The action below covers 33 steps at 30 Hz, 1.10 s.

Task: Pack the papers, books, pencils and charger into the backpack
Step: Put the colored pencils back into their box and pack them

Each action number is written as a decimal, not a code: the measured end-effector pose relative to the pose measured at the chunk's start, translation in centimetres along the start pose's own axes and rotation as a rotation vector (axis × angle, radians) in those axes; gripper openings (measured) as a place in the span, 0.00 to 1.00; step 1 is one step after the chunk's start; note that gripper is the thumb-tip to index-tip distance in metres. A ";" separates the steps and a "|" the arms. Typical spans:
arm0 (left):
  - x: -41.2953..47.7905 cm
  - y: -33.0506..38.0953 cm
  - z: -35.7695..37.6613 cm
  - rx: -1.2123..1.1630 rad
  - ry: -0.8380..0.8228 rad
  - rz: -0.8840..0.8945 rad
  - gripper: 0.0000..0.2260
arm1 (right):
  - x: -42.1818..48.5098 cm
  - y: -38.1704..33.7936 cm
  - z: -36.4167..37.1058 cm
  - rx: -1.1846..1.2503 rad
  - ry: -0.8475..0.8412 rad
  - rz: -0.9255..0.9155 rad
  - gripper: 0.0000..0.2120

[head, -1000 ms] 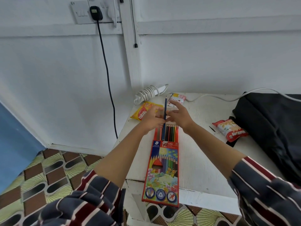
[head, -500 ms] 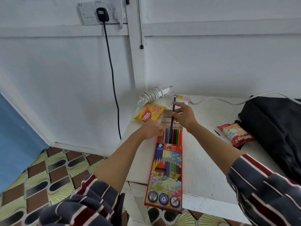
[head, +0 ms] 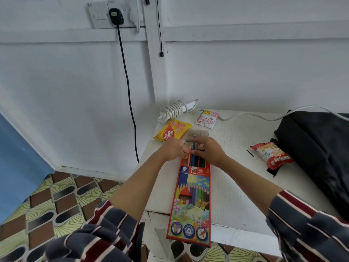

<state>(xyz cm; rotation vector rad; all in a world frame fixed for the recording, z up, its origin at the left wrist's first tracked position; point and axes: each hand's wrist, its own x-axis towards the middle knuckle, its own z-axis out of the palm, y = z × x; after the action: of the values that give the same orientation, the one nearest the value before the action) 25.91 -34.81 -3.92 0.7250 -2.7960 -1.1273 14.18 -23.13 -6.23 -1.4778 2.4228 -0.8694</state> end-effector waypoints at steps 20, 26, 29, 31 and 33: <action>0.1 0.3 -0.1 0.031 -0.028 -0.031 0.15 | -2.3 -0.3 -2.0 -0.025 -0.257 -0.122 0.17; 1.1 2.6 -0.8 0.084 0.177 0.056 0.10 | -1.5 -1.0 -4.2 -0.103 -0.012 -0.046 0.16; 2.1 5.5 -1.0 0.174 0.215 0.129 0.10 | -1.0 -0.5 -6.8 -0.269 0.016 0.003 0.18; 3.1 7.6 -0.7 0.256 0.190 0.198 0.13 | -1.1 0.2 -8.8 -0.368 0.015 0.056 0.19; 3.9 9.8 -0.3 0.333 0.166 0.269 0.15 | -1.6 1.2 -10.8 -0.417 0.034 0.111 0.19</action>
<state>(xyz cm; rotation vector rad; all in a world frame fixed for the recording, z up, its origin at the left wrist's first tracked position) 18.54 -30.56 2.26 0.4150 -2.8525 -0.5404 9.43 -17.19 1.68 -1.4372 2.8029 -0.3817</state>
